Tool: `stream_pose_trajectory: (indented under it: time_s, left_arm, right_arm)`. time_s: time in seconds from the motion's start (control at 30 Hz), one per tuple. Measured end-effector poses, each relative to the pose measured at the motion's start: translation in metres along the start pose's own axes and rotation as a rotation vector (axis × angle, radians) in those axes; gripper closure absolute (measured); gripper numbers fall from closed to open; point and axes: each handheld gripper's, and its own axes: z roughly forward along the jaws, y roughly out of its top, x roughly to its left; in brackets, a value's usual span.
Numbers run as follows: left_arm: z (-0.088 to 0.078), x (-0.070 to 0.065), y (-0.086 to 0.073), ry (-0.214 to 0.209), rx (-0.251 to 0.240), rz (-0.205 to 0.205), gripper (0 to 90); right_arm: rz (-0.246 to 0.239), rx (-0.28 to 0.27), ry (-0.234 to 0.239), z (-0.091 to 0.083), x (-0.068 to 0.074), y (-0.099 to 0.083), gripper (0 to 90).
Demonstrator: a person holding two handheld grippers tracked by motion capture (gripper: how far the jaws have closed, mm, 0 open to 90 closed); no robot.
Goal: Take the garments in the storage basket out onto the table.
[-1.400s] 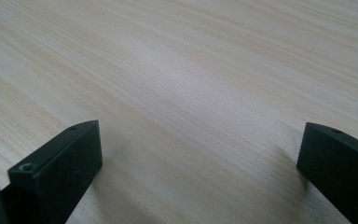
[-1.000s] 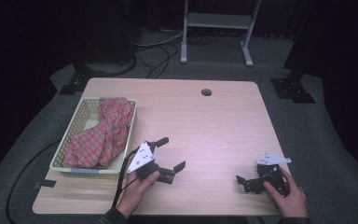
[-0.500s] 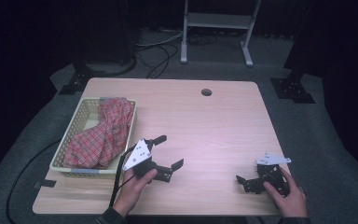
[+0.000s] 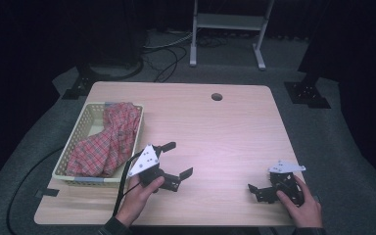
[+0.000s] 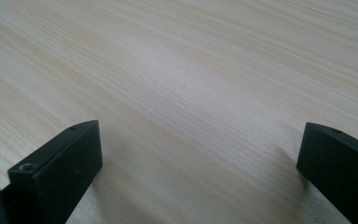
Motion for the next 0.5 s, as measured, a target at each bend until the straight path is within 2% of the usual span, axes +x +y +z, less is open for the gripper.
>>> stream_pose_trajectory:
  time_s: [0.27,0.5]
  left_arm:
    - [-0.002,0.001,0.004,0.001,-0.006,-0.002,0.1]
    - [-0.004,0.003,0.015,0.002,-0.016,0.007,0.1]
  right_arm:
    - [0.000,0.000,0.000,0.000,0.000,0.000,0.0]
    - [0.000,0.000,0.000,0.000,0.000,0.000,0.0]
